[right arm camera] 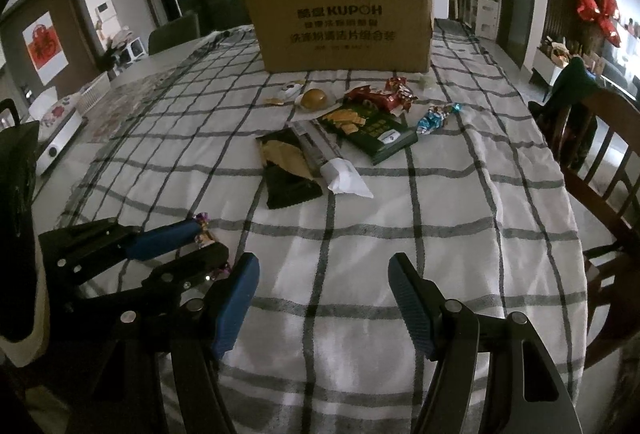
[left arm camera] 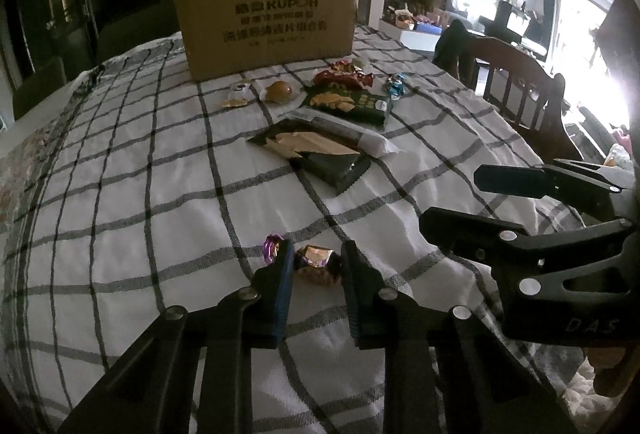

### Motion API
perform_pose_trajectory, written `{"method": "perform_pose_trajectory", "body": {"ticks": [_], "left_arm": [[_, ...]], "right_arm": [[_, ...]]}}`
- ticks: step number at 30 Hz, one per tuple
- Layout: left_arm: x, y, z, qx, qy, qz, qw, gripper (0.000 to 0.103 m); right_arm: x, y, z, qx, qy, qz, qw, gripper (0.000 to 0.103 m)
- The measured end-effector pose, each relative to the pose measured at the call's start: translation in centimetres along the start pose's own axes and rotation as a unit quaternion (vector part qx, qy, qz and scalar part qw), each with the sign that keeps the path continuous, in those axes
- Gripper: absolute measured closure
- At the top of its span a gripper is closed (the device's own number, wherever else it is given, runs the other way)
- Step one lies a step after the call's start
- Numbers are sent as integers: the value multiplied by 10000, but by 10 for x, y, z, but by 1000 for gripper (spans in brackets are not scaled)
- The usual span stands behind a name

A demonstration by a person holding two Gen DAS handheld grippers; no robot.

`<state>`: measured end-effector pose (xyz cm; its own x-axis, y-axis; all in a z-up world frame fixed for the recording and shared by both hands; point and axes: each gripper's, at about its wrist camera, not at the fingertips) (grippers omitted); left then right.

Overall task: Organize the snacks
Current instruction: 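Grasp the wrapped candies with the left tool while the right tool grasps the white wafer stick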

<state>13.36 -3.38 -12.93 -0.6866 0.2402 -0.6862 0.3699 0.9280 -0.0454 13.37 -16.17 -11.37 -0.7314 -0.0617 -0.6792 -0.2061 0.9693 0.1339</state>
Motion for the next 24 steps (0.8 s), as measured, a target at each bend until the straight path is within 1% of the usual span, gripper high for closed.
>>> {"method": "perform_pose_trajectory", "body": {"ticks": [4,7,11,17,18,20,24], "left_arm": [[-4,2,-6,-5,-69,-100,9999,79],[-12,4,-15,-56,-229,-151,9996,79],[-26,9,-22,-109,-377,-271,9989,79],[-42,15,-20,-275,-540,-302,9977,79],[-44,17,-18,-309,-551,-311,9975,79],[-47,20,-16,-327,-568,-347,9972,79],[-50,24,-9,-392,-546,-394,9970,79]], "right_arm": [[-2,1,-2,-14,-54,-14,10000,35],[-6,2,-3,-63,-103,-23,9999,35],[-16,2,-3,-63,-245,-83,9996,35],[-35,-2,6,-67,-442,-177,9988,36],[-39,-3,8,-71,-461,-192,9987,36],[-46,-4,15,-115,-472,-234,9985,41],[-55,-6,30,-243,-361,-272,9987,48]]}}
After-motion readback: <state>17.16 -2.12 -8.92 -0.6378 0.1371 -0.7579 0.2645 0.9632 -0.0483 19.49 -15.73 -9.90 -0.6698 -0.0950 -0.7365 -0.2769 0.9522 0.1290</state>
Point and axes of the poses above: each gripper's, at about its wrist camera, not at the fingertips, and z roughly the way its jaws point, y to its left, x to its underside, and after that the axes turned 5 degrees about -y, right-handed
